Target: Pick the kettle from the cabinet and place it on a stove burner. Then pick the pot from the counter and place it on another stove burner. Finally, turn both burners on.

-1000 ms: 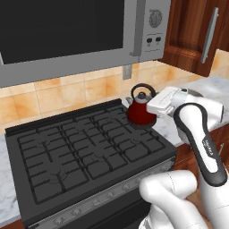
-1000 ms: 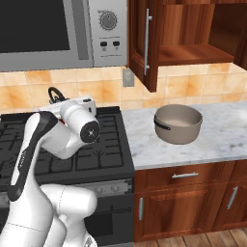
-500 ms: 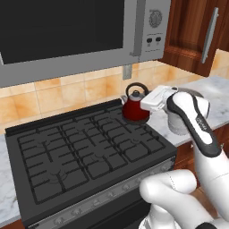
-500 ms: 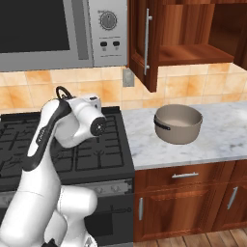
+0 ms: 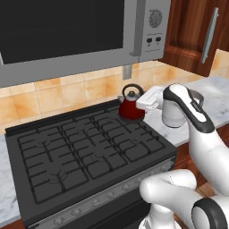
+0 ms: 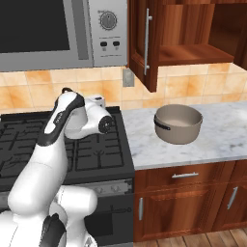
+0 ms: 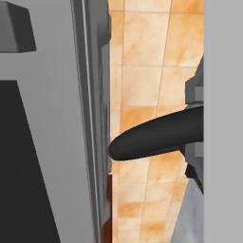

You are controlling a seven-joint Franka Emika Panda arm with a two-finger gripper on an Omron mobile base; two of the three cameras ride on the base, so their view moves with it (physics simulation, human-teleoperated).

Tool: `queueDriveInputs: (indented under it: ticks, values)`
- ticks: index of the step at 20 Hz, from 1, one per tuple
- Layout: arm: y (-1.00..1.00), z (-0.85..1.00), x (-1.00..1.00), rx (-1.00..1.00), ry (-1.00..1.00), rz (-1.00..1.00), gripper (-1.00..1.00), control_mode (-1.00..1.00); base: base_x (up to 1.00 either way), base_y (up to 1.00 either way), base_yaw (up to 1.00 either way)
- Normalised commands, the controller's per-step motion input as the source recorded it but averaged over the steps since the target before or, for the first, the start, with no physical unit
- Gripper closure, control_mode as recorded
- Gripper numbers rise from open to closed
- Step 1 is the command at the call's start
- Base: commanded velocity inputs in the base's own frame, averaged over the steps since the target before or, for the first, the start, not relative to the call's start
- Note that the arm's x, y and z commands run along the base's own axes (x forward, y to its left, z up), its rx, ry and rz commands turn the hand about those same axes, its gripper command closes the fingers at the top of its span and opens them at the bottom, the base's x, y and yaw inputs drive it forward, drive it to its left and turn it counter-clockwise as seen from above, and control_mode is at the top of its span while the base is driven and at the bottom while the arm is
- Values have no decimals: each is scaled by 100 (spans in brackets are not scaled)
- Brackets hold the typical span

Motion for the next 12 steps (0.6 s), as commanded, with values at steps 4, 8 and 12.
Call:
queueDriveInputs:
  ticks: [4,8,12]
  values:
    - [0,-23,36,0,0,2,100,-100,0,0,0]
    - [0,-22,37,0,0,2,100,-100,0,0,0]
    - [0,-20,31,0,0,2,100,-100,0,0,0]
